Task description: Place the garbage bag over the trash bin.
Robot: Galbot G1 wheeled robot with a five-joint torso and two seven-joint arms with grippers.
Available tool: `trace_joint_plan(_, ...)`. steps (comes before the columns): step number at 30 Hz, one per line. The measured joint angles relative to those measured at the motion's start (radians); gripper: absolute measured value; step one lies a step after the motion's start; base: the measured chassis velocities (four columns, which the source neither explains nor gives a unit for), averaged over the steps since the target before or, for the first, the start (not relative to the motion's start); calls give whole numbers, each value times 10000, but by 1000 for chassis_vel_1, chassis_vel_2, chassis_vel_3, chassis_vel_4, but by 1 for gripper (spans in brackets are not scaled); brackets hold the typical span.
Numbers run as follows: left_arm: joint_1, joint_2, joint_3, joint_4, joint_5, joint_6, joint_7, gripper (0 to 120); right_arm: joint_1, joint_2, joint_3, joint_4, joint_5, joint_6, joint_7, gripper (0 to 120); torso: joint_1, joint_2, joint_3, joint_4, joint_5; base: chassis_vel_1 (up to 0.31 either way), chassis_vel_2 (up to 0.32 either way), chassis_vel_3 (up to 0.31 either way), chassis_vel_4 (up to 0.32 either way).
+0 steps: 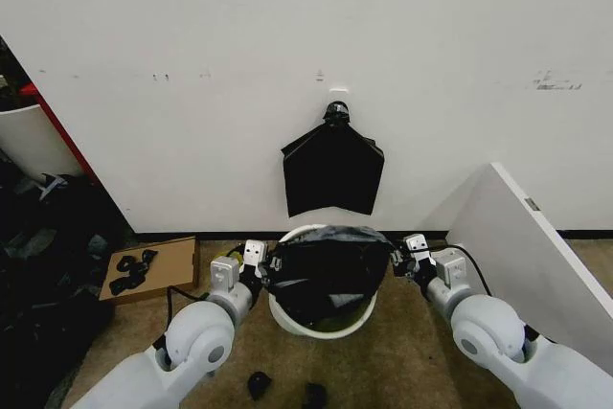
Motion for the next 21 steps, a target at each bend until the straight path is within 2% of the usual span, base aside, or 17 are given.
trace_joint_plan(2,58,-17,-75,-13,0,-39,-33,4,-18,-6,4,91,21,0,40,31,0,0,0,0,0,0,0,0,0)
trace_joint_plan(5,252,-63,-301,-33,2,-199,-207,4,-131,-3,197,620,439,-147,478,46,0,0,0,-3,0,0,0,0,0)
trace_joint_plan(8,297,-69,-325,-33,6,-244,-243,4,-152,24,319,815,770,-238,638,51,0,0,0,-4,0,0,0,0,0)
trace_joint_plan(11,426,-83,-353,-34,27,-432,-308,4,-255,197,737,1680,2734,-967,1432,68,0,0,-1,-3,-3,0,0,0,0)
trace_joint_plan(15,526,-105,-360,-109,79,-543,-327,4,-415,480,539,2017,3552,-1420,1943,83,0,0,0,-2,-1,0,0,0,0)
trace_joint_plan(16,526,-105,-360,-109,79,-543,-327,4,-415,480,539,2017,3552,-1420,1943,83,0,0,0,-2,-1,0,0,0,0)
trace_joint_plan(20,535,-130,-360,-163,97,-570,-337,4,-763,941,351,1971,3680,-1737,2140,96,0,0,-1,-5,0,0,0,0,0)
trace_joint_plan(21,535,-133,-358,-173,99,-571,-338,4,-803,1042,335,1900,3678,-1779,2200,92,0,0,-1,-4,1,0,0,0,0)
